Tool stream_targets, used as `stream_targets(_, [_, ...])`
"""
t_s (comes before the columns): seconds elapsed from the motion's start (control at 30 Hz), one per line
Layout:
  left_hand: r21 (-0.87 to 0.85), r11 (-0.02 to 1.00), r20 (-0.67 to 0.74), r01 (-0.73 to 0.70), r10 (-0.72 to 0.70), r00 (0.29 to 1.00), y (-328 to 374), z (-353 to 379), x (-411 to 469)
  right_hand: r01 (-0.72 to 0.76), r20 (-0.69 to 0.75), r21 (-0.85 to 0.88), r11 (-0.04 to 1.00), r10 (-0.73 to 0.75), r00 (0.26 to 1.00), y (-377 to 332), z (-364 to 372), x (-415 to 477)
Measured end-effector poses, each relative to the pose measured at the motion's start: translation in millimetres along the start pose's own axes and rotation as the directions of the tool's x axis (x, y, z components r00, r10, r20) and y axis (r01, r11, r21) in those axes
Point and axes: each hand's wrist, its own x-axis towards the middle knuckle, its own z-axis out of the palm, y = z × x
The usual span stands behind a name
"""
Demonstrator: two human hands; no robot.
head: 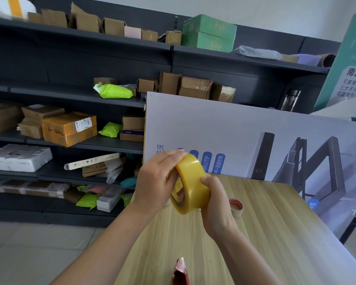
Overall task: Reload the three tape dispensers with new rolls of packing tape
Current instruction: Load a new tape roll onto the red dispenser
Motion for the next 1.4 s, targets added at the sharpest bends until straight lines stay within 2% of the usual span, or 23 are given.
stream_targets(0.1, [-0.009,1.0,0.001,0.004,-0.004,1.0,-2,1,0,0.002,0.014,0.024,1.0,-0.002,1.0,-1,-1,1])
stream_targets(0.2, [-0.014,0.999,0.022,0.037,-0.036,0.999,-4,2,-1,0.067,0.129,0.016,0.998,-0.069,0.989,-3,-2,3])
stream_targets(0.37, [-0.093,0.968,0.088,0.235,-0.227,0.97,-4,5,-2,0.181,0.267,-0.007,0.984,-0.172,0.948,-1,-5,6])
stream_targets(0.4, [-0.127,0.945,0.143,0.302,-0.283,0.948,-5,5,-1,0.202,0.287,-0.022,0.979,-0.188,0.939,0,-5,6])
stream_targets(0.47, [-0.17,0.882,0.341,0.439,-0.365,0.866,-8,3,3,0.212,0.292,-0.06,0.975,-0.186,0.938,4,-6,6])
stream_targets(0.5, [-0.183,0.86,0.434,0.476,-0.364,0.824,-8,1,5,0.21,0.276,-0.084,0.974,-0.179,0.944,6,-7,6])
stream_targets(0.57, [-0.262,0.824,0.508,0.502,-0.325,0.798,-9,-4,6,0.197,0.248,-0.126,0.972,-0.162,0.955,9,-9,6])
stream_targets(0.63, [-0.313,0.819,0.512,0.481,-0.281,0.812,-5,-7,5,0.19,0.227,-0.145,0.971,-0.154,0.962,9,-10,5])
stream_targets(0.67, [-0.293,0.851,0.501,0.436,-0.252,0.828,-2,-7,4,0.185,0.22,-0.145,0.972,-0.151,0.964,9,-10,6])
stream_targets(0.77, [-0.164,0.964,0.405,0.21,-0.128,0.905,1,-3,0,0.163,0.231,-0.151,0.975,-0.126,0.965,10,-11,7])
stream_targets(0.83, [-0.126,0.988,0.366,0.093,-0.041,0.93,0,1,-1,0.146,0.227,-0.183,0.972,-0.103,0.968,13,-12,8])
stream_targets(0.9, [-0.109,0.993,0.353,0.053,-0.011,0.936,1,6,-4,0.133,0.223,-0.223,0.966,-0.083,0.971,17,-15,10])
stream_targets(1.03, [-0.115,0.983,0.364,0.142,-0.091,0.927,-1,13,-5,0.115,0.217,-0.276,0.954,-0.054,0.975,24,-17,11])
stream_targets(1.2, [-0.007,0.996,0.423,0.09,-0.079,0.903,0,25,-10,0.102,0.2,-0.33,0.939,-0.036,0.979,27,-22,15])
stream_targets(1.3, [-0.042,0.962,0.333,0.27,-0.242,0.911,-6,29,-16,0.122,0.134,-0.391,0.912,-0.075,0.988,26,-28,19])
stream_targets(1.4, [-0.088,0.863,0.376,0.497,-0.433,0.819,-16,32,-17,0.102,0.025,-0.413,0.905,-0.101,0.995,25,-35,25])
